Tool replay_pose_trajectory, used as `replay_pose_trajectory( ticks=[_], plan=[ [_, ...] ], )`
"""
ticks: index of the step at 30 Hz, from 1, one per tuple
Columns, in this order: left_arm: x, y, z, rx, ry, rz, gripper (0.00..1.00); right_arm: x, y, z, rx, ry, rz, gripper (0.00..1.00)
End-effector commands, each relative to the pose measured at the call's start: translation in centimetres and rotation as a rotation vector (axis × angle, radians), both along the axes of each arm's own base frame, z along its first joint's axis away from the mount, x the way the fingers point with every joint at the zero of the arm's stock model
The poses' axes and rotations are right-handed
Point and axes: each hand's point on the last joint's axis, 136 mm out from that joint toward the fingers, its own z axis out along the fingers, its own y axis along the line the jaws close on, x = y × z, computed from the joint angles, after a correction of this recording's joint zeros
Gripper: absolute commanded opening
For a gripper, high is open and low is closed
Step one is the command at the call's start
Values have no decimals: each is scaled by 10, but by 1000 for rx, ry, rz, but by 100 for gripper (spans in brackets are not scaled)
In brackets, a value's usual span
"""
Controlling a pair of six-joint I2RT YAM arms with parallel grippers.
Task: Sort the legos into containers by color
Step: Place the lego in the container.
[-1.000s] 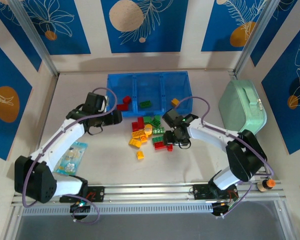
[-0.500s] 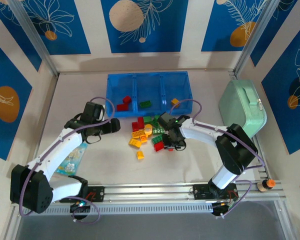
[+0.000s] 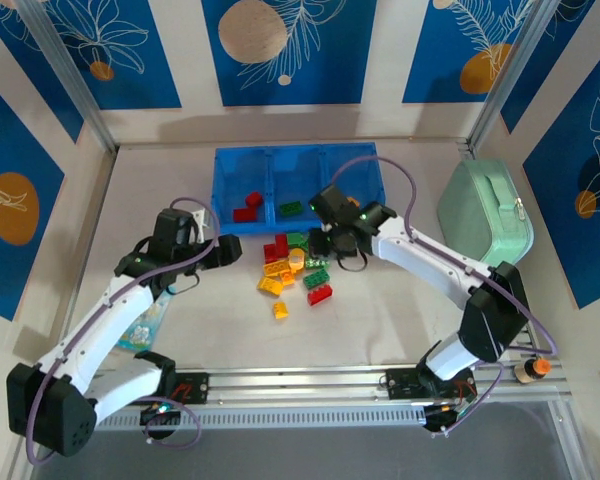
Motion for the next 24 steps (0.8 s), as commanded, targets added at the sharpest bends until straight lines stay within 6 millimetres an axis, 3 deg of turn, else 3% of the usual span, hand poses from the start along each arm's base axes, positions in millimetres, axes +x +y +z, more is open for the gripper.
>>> replay_pose_trajectory(
  ticks=[1,4,7,13,19,22,23,24],
  plan=[
    [-17,2,-8,-4,35,-4,82,33,33,21,52,-70,65,25],
    [-29,7,-9,6,36,-1,82,64,65,38,109,-117,99,25],
    [-40,10,-9,-4,34,5,82,91,93,42,121,-130,129,25],
    [-55,14,-7,-23,29,6,82,129,138,30,117,-110,182,25],
    [-62,15,1,-27,15,-4,82,152,161,15,138,-110,186,28],
    [-65,14,-2,-26,26,-17,82,159,163,14,154,-115,174,37],
    [-67,13,-3,-25,36,-23,81,161,162,16,153,-122,164,44],
    [-68,12,-5,-19,49,-34,81,162,161,21,159,-128,155,58]
  ],
)
